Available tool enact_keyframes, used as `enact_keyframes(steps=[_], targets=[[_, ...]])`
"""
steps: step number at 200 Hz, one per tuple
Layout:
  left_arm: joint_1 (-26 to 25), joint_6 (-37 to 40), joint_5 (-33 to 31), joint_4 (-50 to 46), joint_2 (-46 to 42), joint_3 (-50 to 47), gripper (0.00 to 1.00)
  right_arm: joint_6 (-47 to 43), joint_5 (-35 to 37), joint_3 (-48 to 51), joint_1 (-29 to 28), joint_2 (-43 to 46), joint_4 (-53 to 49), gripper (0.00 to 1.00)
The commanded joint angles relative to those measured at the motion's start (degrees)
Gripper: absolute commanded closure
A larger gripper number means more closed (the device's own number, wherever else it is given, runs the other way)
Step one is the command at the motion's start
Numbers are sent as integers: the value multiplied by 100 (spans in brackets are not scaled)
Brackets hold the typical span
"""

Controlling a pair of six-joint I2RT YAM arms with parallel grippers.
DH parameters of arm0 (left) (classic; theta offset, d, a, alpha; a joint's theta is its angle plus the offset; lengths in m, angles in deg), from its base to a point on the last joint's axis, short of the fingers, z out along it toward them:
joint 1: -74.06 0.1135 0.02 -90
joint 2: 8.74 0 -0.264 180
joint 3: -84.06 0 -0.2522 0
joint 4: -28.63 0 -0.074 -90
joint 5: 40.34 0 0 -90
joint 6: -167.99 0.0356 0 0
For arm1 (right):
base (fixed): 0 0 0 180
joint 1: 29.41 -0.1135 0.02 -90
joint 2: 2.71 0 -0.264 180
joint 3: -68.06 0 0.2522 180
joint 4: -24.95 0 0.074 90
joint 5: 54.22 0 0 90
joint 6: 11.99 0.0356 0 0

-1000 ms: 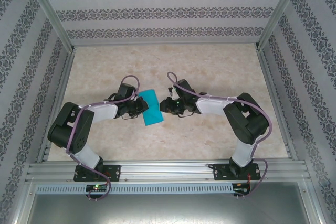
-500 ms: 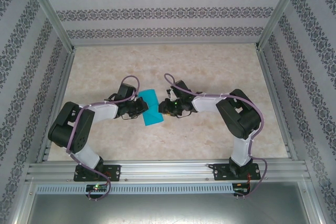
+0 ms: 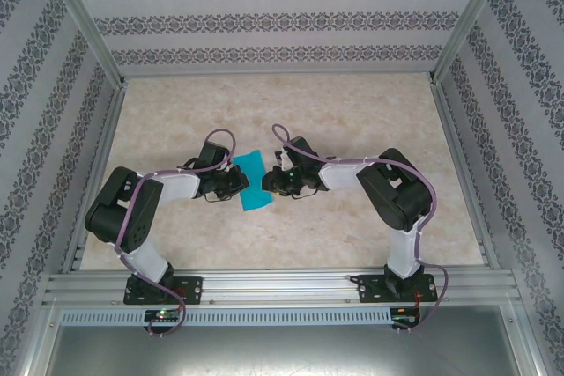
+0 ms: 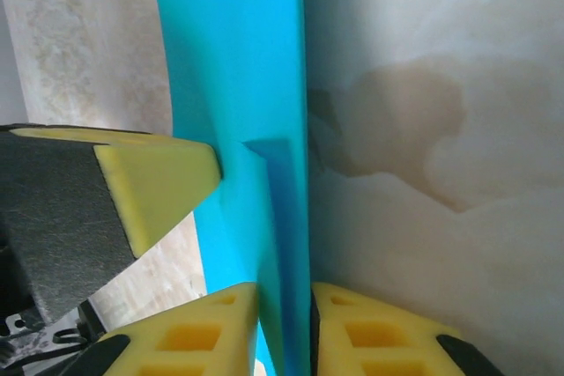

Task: Fold a paper plane with a square sheet of paper (pick it up from the middle)

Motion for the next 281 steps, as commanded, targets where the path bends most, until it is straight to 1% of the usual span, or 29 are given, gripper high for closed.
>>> enact_keyframes(steps=[1, 11, 23, 36, 61, 73, 85, 103, 119, 138, 152, 167, 177, 185, 202, 224, 250, 281], targets=[[-16, 56, 37, -43, -47, 76, 90, 54, -172, 27, -32, -145, 217, 85], [-16, 25, 63, -1, -143, 58, 90, 100, -208, 68, -23, -128, 331, 91], [-17, 16, 45, -32, -314, 49, 90, 112, -214, 121, 0, -52, 400, 93], [-16, 20, -25, -107, -544, 40, 89, 75, -226, 141, 25, 101, 358, 100], [-21, 34, -271, -374, -1153, 56, 88, -214, -45, 112, 78, 597, -108, 100], [-18, 46, -441, -531, -1436, 67, 87, -485, 150, 44, 99, 913, -603, 100], [-23, 79, -628, -743, -1718, 84, 86, -822, 519, -46, 109, 1280, -1246, 100], [-14, 107, -951, -1078, -2151, 94, 85, -1382, 1400, -294, 93, 1860, -2416, 100], [-7, 125, -1248, -1307, -2538, 50, 85, -1721, 2578, -548, 86, 2295, -3550, 100], [-2, 117, -1650, -1599, -2986, -8, 83, -1880, 4269, -939, -59, 2654, -4815, 100], [2, 123, -1975, -1816, -3303, -52, 81, -1941, 5376, -1240, -268, 2755, -5599, 100], [10, 97, -2320, -2039, -3607, -103, 80, -1966, 6330, -1613, -571, 2657, -6288, 100], [15, 64, -2524, -2144, -3796, -159, 79, -1918, 6789, -1850, -761, 2500, -6696, 100], [16, 48, -2660, -2205, -3936, -213, 79, -1867, 7007, -2036, -893, 2317, -6969, 100], [36, -32, -2971, -2460, -4234, -269, 79, -1685, 7284, -2299, -1149, 1839, -7406, 100], [44, -85, -3384, -2829, -4638, -324, 78, -1326, 7336, -2706, -1461, 1033, -7802, 100], [53, -224, -3839, -3145, -5200, -458, 78, -1201, 6779, -3142, -1746, 110, -7618, 100], [71, -260, -4176, -3325, -5896, -623, 76, -1227, 6080, -3815, -2030, -866, -7359, 99]])
